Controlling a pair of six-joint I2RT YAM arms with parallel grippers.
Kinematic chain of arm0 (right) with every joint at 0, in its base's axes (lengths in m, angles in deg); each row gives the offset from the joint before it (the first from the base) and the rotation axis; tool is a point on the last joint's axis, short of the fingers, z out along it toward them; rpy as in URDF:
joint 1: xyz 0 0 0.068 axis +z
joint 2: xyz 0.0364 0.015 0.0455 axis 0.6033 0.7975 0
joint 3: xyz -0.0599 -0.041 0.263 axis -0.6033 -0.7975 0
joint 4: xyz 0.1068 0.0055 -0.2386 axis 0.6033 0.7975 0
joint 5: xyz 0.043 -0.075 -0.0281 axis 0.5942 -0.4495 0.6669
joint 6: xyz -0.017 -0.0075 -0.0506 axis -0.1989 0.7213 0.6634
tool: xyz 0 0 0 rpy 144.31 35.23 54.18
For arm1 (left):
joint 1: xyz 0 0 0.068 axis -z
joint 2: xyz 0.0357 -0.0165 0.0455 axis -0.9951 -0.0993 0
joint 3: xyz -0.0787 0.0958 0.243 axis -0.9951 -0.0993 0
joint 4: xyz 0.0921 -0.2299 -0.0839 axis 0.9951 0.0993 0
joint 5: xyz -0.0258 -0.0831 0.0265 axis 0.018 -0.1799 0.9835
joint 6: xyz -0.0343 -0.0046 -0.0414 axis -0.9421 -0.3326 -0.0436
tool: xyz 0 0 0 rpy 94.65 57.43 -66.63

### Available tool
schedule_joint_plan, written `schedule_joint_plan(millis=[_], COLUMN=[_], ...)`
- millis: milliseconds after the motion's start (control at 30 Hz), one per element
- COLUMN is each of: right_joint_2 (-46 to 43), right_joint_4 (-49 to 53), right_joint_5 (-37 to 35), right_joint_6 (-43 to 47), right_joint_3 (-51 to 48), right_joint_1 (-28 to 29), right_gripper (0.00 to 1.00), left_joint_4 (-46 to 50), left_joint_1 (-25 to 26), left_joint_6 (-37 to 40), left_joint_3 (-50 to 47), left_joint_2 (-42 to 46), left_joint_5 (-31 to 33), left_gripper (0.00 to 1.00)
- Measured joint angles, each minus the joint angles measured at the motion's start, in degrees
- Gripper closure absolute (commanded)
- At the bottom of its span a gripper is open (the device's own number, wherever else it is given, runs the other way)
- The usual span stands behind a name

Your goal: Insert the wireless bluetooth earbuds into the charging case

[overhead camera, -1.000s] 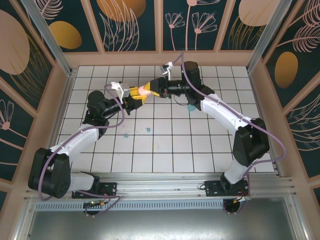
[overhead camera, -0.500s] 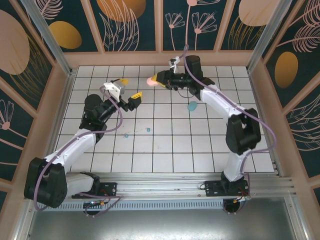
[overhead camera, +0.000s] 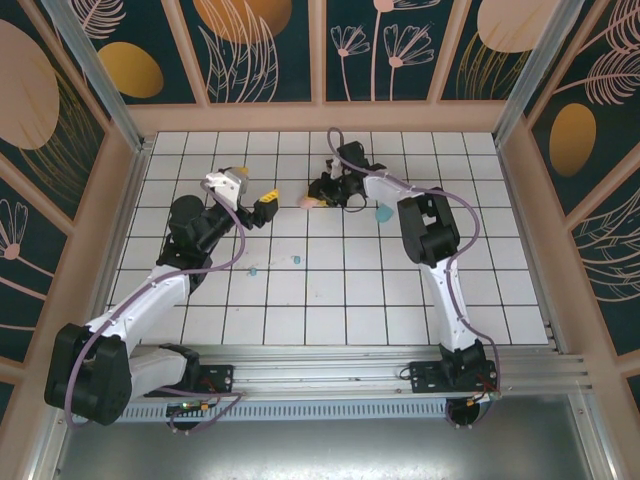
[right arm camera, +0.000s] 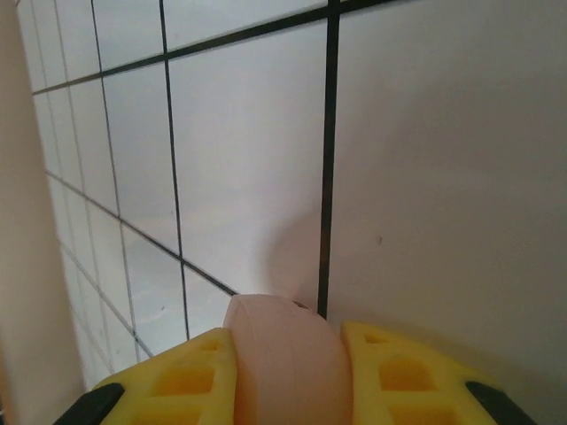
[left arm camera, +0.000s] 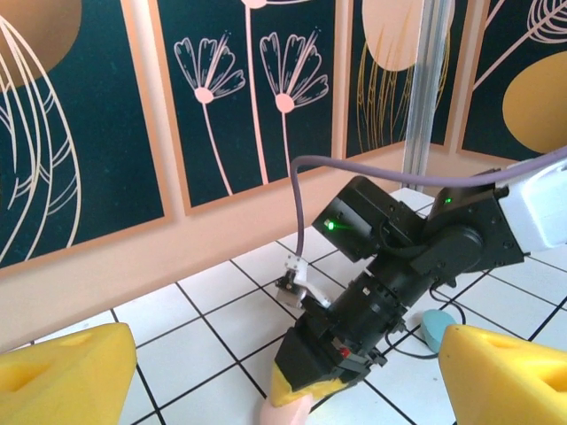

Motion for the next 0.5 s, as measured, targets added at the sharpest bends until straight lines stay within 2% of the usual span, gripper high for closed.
schedule_joint_plan(millis=[300,500], right_joint_2=[0.0,-0.9], right_joint_4=[5.3,12.0], right_joint_5=[-5.5,-11.0], right_joint_6=[3.7,7.2], right_joint_3=[2.8,4.5], right_joint_1=[0.1,-0.1], right_gripper=[0.51,0.42], left_joint_4=[-0.1,-0.3], left_joint_1=[0.0,0.0], left_joint_6=[0.2,-0.2], left_joint_3=[-0.1,0.4], left_joint_2=[-0.5,-4.0], left_joint_5=[-0.5,-1.9], left_gripper=[0.16,0.27])
